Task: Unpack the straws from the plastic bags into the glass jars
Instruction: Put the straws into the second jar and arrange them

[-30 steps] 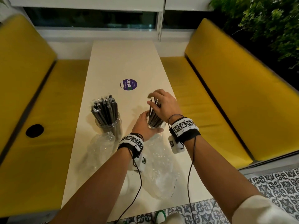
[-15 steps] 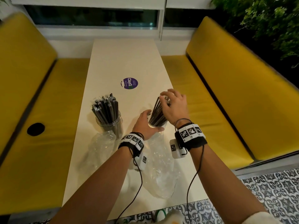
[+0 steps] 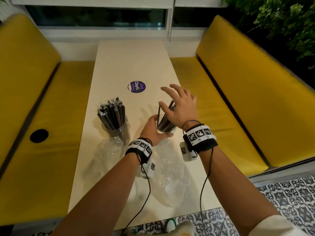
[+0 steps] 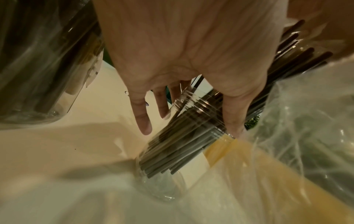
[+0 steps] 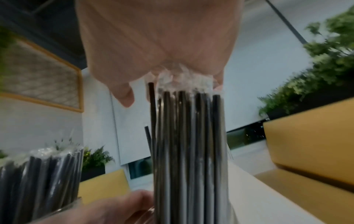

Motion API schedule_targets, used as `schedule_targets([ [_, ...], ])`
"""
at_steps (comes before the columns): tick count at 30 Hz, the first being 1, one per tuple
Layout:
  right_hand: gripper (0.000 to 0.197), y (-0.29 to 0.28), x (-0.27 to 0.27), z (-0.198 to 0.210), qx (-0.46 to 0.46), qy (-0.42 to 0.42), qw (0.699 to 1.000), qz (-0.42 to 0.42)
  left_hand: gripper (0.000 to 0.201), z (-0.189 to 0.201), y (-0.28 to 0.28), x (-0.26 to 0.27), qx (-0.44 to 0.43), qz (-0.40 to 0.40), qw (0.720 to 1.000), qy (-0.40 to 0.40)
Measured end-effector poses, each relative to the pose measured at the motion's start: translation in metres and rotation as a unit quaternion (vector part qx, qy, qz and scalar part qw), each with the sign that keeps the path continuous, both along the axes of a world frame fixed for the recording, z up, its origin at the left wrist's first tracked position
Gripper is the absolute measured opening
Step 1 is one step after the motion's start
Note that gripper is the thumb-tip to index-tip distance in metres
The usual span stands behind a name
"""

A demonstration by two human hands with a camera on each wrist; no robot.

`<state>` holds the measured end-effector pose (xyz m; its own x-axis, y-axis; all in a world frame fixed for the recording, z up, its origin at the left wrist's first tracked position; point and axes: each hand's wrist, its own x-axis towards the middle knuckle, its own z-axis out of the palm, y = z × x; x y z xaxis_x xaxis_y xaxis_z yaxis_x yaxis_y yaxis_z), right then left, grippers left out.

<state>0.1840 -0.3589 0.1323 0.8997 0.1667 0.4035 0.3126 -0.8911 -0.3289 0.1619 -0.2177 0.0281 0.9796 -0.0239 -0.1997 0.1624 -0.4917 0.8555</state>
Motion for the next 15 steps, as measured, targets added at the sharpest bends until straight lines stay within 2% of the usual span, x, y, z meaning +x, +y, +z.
schedule_targets([
  [3, 0.03, 0.006, 0.019, 0.0, -0.003, 0.054, 0.994, 0.097, 0.107, 0.0, 0.0, 0.0, 0.007, -0.001, 1.0, -0.003],
  [5, 0.017, 0.008, 0.026, 0.001, 0.023, 0.066, 0.992, 0.109, 0.108, 0.0, 0.001, 0.0, 0.008, -0.004, 1.0, -0.001],
  [8, 0.014, 0.001, 0.023, 0.003, 0.116, -0.01, 0.993, 0.03, 0.112, -0.002, 0.002, 0.0, 0.006, -0.006, 1.0, 0.0],
  [10, 0.015, -0.006, 0.015, 0.002, 0.135, -0.042, 0.989, -0.049, 0.112, -0.003, 0.002, -0.001, 0.0, -0.002, 1.0, -0.002],
  [13, 0.024, -0.006, 0.004, -0.007, 0.044, 0.03, 0.993, -0.104, 0.109, -0.003, 0.001, -0.001, 0.0, -0.004, 1.0, -0.005],
  [15, 0.033, -0.006, 0.001, -0.011, 0.078, 0.053, 0.992, -0.088, 0.108, -0.003, 0.001, -0.001, -0.001, -0.004, 1.0, -0.006],
])
